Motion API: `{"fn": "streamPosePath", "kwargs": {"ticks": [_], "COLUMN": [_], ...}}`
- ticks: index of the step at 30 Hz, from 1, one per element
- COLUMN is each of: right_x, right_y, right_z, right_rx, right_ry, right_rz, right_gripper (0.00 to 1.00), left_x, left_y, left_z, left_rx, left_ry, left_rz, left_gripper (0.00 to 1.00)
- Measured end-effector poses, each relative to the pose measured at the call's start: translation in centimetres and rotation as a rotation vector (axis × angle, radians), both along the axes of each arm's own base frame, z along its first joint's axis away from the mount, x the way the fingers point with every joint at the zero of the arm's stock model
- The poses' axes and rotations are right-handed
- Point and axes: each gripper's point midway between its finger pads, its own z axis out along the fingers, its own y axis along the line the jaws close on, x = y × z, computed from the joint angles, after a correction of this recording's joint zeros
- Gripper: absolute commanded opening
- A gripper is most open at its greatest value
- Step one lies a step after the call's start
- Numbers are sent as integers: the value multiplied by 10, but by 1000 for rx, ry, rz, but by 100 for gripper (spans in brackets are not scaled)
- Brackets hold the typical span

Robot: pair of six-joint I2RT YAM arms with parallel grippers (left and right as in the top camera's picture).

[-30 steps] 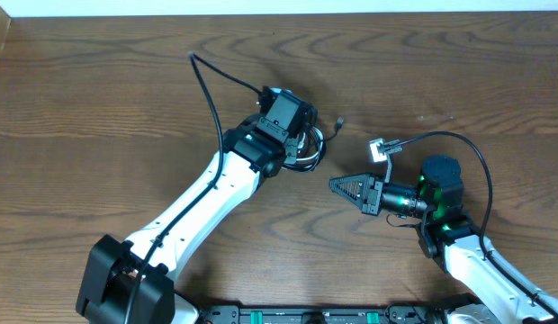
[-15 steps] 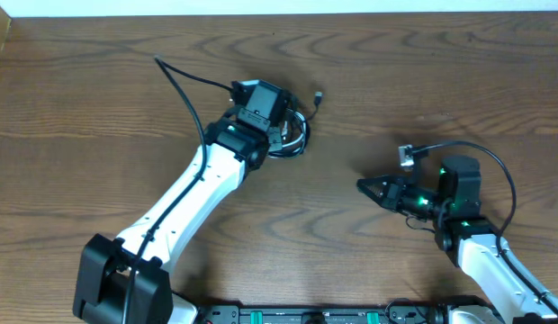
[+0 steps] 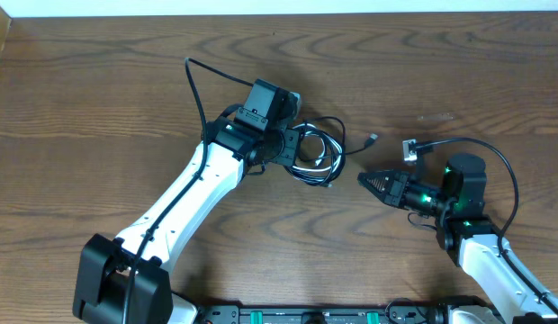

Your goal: Untangle cables

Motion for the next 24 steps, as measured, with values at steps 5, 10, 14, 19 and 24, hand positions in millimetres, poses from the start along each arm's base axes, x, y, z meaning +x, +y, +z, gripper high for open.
{"fn": "streamPosePath", "kwargs": {"ticks": [5,10,14,19,24], "right_x": [-2,0,3,6,14], "right_y": [7,10,9,7,2], "right_z": [19,31,36,35,28], "right_rx": [47,65,63,52,21], "right_ry": [-84,-155,-191,-190,-172], "right_rz": [63,88,86,64,5], "right_gripper": [14,17,21,30,47], "left_x": [2,8,16,22,37], "left_y": [0,-3,-15,-25,-7], "left_z": [1,5,13,19,22], "left_rx": [20,41,40,81,214], "left_ry": [-28,-91,-171,-253,-329], "left_rz": [-47,-114,-166,-185,-109], "left_gripper": [7,8,8,8,8]}}
